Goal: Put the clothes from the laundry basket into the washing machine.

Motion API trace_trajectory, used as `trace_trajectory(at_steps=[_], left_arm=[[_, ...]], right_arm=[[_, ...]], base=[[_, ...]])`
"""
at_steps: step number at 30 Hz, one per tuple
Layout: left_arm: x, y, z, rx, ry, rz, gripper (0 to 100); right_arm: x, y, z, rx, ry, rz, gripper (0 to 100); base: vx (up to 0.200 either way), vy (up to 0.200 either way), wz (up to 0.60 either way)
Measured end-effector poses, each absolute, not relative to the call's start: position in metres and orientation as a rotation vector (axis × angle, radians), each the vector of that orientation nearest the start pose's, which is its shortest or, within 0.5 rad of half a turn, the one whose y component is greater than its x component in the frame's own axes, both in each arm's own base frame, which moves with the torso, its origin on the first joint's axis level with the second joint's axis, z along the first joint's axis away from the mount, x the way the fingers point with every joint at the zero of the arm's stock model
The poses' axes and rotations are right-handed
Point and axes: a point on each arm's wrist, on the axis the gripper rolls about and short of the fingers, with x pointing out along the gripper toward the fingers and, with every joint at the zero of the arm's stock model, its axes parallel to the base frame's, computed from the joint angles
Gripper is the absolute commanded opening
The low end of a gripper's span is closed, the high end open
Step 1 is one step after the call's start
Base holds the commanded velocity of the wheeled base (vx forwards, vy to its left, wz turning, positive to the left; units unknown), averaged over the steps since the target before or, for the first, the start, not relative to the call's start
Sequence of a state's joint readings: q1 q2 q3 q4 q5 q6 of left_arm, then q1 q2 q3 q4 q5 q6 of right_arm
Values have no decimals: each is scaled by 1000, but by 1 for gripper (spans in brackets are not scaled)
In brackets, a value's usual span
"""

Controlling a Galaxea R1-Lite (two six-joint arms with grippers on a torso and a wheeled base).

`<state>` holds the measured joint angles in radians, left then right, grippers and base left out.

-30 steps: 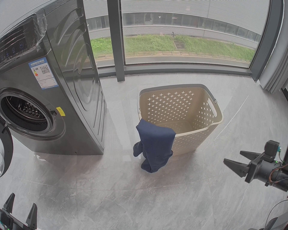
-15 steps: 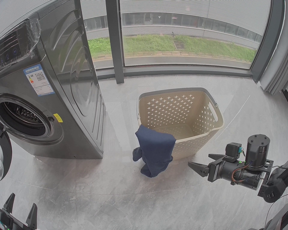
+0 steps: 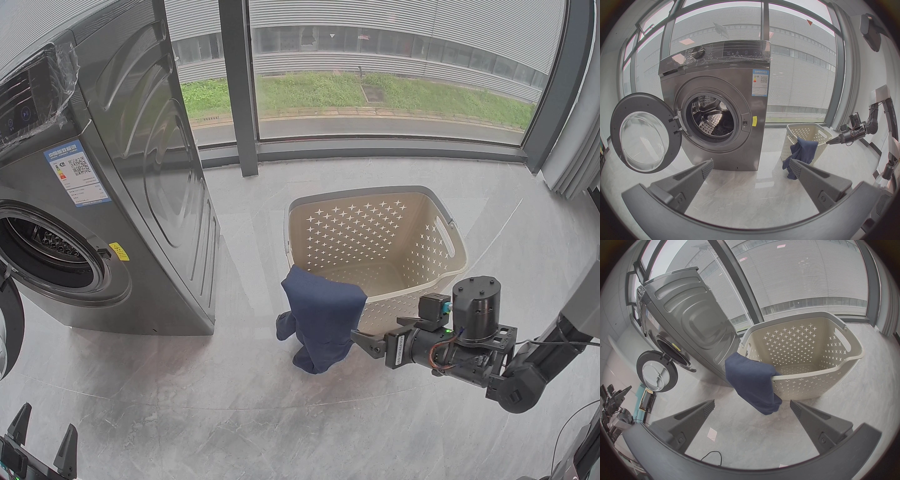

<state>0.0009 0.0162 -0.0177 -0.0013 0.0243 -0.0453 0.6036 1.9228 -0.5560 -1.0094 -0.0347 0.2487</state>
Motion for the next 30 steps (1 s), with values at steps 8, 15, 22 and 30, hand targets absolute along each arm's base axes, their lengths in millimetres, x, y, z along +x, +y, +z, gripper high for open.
trace_trajectory(at_steps=[8,15,22,30], left_arm=[[-23,1,81,-46,-3,25,100],[-23,1,81,-46,-3,26,100],[-23,1,81,-46,-3,25,100],[-23,1,81,-46,-3,26,100]], right_arm=[[274,189,81,123,404,501,100],[281,194,72,123,419,496,100],[296,200,65,127,413,486,100],[297,204,52,111,452,485,100]], base=[[0,0,0],[0,0,0],[57,0,0],[25,0,0]])
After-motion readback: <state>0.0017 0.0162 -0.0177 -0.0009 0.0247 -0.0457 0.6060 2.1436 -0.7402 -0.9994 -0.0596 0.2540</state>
